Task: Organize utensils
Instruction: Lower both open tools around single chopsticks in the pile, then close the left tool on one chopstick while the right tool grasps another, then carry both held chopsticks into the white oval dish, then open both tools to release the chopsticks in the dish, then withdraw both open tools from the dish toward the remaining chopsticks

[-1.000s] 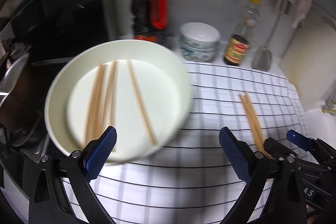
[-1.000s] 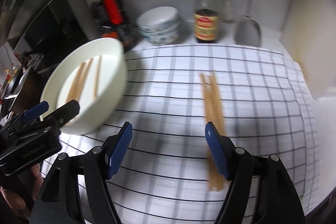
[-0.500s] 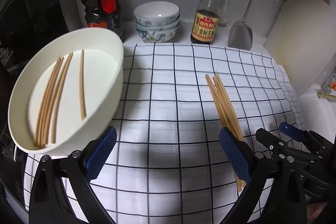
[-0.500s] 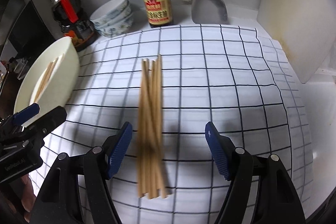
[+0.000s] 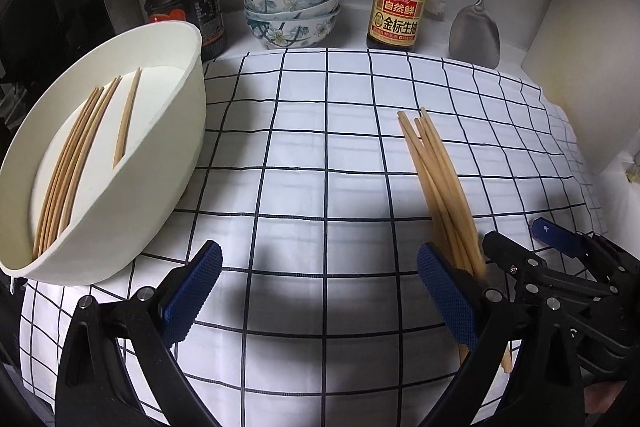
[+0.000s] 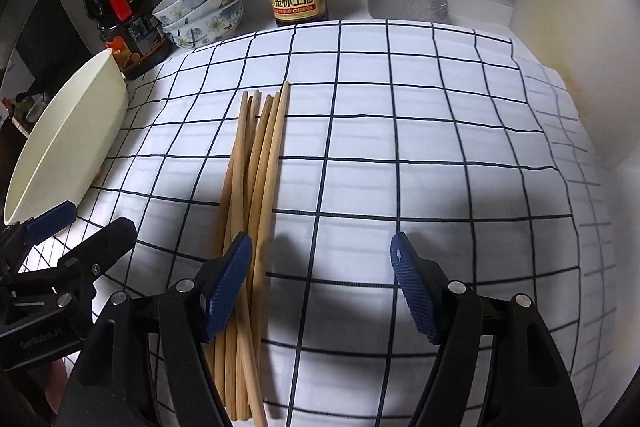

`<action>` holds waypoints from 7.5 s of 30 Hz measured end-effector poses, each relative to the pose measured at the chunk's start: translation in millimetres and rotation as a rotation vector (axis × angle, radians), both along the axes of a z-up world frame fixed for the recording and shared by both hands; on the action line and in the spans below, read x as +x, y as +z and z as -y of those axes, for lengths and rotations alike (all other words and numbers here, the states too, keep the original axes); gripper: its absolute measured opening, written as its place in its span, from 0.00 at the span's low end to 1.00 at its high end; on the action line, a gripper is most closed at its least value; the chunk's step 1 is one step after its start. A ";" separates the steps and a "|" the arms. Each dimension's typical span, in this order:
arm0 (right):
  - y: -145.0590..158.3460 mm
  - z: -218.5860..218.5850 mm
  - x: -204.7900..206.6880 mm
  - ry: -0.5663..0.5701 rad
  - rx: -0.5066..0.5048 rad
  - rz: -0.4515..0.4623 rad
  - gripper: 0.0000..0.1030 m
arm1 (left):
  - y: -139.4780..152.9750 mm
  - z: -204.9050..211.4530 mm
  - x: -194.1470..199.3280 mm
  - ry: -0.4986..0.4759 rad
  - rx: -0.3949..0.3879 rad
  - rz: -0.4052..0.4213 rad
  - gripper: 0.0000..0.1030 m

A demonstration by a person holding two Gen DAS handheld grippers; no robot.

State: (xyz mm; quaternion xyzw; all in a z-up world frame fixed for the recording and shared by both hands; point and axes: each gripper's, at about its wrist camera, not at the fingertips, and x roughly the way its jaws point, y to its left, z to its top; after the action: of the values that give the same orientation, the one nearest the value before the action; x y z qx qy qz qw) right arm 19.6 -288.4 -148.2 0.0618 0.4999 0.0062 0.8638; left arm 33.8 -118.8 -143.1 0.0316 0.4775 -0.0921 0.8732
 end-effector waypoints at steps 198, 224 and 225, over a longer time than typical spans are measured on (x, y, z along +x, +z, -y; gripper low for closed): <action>55.4 -286.7 144.6 0.211 0.097 -0.017 0.18 | 36.6 -262.2 121.1 0.224 -0.053 -0.030 0.59; 92.8 -276.7 83.6 0.254 0.082 0.068 0.44 | 82.5 -268.4 59.6 0.270 -0.016 0.069 0.81; 93.8 -276.1 81.4 0.254 0.081 0.071 0.45 | 83.5 -267.5 57.6 0.272 -0.011 0.072 0.82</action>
State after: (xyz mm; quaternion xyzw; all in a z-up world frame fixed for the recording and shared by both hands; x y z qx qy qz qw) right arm 101.0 -12.3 -54.3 0.0326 0.4720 0.1379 0.8701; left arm 91.5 148.7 -59.6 -0.0348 0.4451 0.0255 0.8944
